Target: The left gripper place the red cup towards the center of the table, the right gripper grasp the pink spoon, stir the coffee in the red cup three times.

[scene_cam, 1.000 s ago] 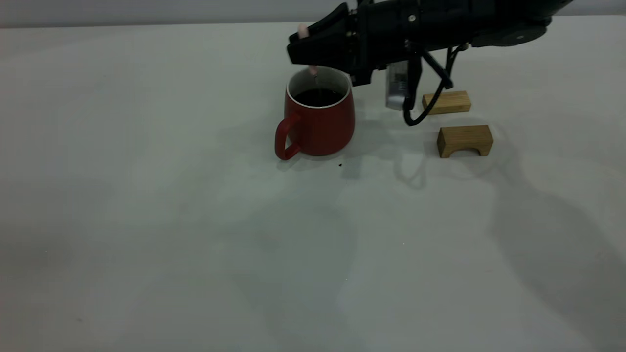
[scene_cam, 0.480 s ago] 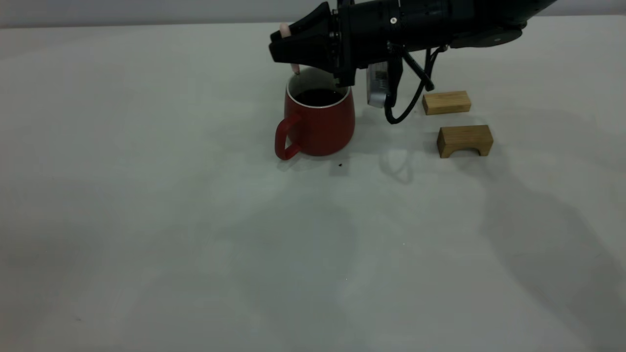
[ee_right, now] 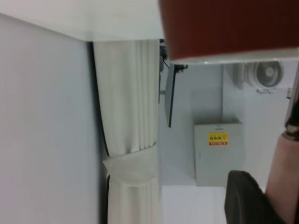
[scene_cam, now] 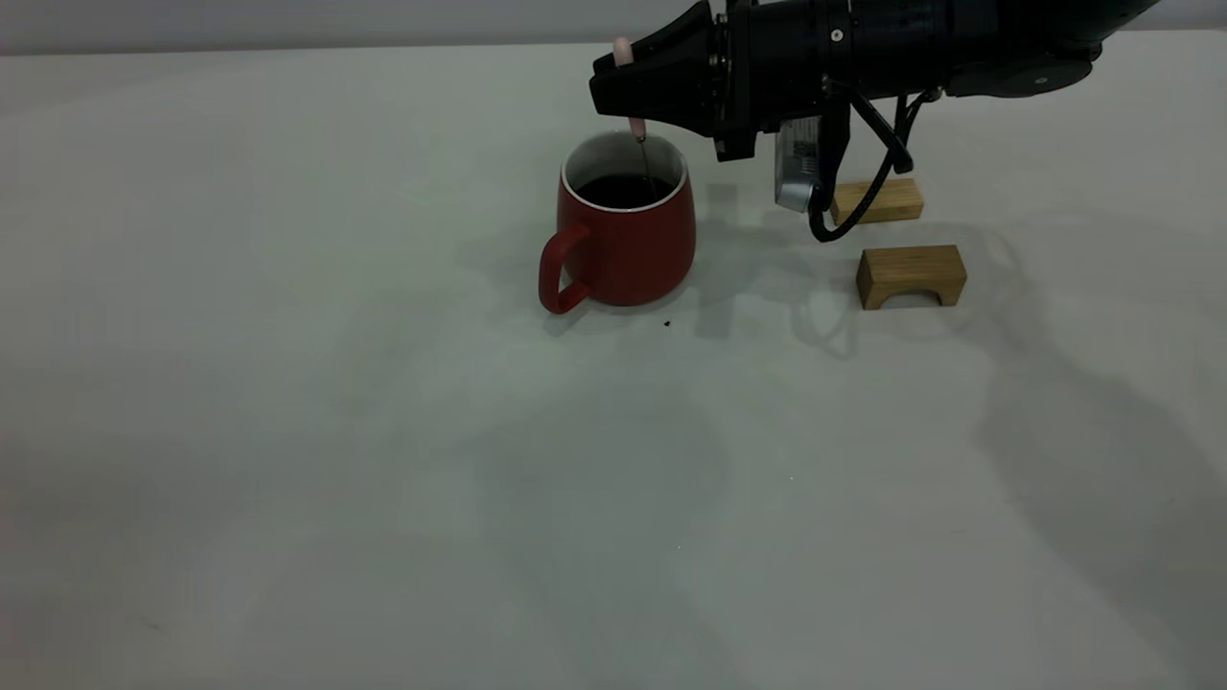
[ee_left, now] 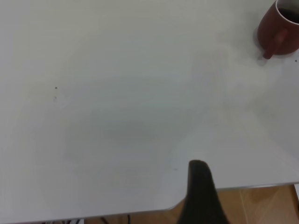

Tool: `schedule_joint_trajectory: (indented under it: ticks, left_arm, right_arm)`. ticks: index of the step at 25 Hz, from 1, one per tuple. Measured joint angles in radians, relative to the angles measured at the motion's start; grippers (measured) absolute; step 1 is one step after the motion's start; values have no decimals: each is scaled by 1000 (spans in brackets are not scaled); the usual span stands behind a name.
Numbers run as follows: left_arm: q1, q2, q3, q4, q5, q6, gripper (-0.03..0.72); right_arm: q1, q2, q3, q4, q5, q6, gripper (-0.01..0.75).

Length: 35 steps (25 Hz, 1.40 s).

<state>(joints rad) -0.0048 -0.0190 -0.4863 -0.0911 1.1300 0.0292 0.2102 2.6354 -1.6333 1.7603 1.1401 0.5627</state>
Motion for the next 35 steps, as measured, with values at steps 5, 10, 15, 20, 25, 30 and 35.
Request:
schedule_joint_trajectory:
  ticks: [5, 10, 15, 20, 25, 30, 35]
  left_arm:
    - [0, 0, 0, 0, 0, 0, 586]
    - [0, 0, 0, 0, 0, -1, 586]
    - [0, 0, 0, 0, 0, -1, 586]
    - [0, 0, 0, 0, 0, -1, 586]
    - [0, 0, 0, 0, 0, -1, 586]
    - [0, 0, 0, 0, 0, -1, 586]
    - [0, 0, 0, 0, 0, -1, 586]
  right_arm:
    - [0, 3, 0, -7, 1, 0, 122]
    - [0, 3, 0, -2, 1, -84, 218]
    - [0, 3, 0, -2, 1, -294, 407]
    - [0, -31, 0, -76, 1, -380, 472]
    - [0, -156, 0, -338, 7, -396, 472]
    - [0, -316, 4, -756, 30, -496, 461]
    - [0, -518, 7, -1178, 48, -607, 442]
